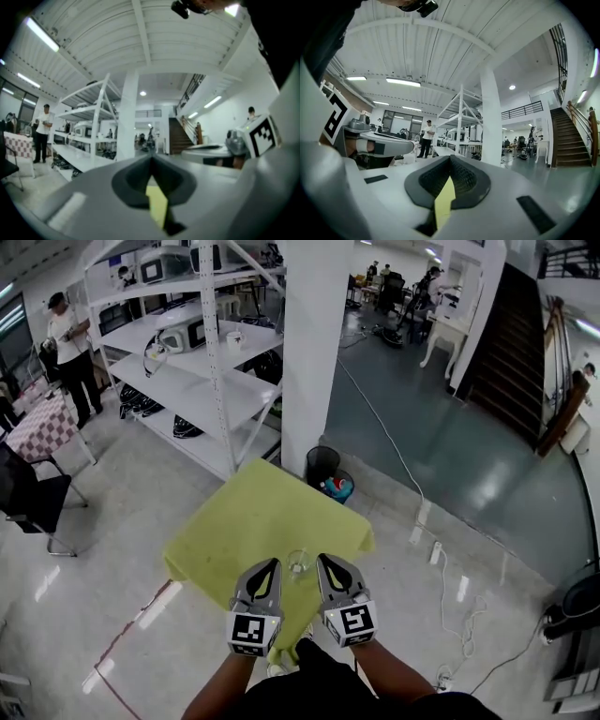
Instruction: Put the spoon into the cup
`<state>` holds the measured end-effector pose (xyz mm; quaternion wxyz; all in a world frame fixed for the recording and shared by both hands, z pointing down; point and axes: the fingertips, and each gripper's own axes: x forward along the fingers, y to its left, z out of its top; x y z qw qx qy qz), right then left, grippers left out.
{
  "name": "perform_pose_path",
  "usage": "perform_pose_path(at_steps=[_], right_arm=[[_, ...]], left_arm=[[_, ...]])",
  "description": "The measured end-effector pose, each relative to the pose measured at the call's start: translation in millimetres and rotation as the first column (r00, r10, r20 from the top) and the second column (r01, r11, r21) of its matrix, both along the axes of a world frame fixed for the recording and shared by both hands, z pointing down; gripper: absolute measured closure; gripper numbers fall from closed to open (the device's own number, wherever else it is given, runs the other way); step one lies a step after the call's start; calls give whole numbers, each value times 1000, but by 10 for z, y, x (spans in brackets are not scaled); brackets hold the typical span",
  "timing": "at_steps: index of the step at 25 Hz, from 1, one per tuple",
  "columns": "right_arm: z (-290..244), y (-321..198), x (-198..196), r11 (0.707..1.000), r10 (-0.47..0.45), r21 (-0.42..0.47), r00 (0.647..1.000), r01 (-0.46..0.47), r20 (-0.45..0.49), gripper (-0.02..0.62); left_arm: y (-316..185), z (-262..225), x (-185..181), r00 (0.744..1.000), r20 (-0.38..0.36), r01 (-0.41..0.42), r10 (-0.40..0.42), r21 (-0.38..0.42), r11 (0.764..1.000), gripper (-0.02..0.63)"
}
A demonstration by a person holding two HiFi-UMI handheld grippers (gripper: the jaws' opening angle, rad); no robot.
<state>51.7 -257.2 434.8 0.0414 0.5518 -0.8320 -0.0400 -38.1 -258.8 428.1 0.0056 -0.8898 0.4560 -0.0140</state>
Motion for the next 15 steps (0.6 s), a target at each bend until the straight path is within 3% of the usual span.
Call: perform_pose_path(at_steps=[6, 15], right_arm=[[-104, 112, 88, 999, 32, 16, 999, -32, 3, 588], [-330, 134, 125, 995, 65, 74, 998, -65, 10, 588]], left_arm=[[270, -32, 165, 999, -8, -41, 40, -30, 999, 600], [326, -224, 188, 997, 57, -61, 58, 56, 997, 600]])
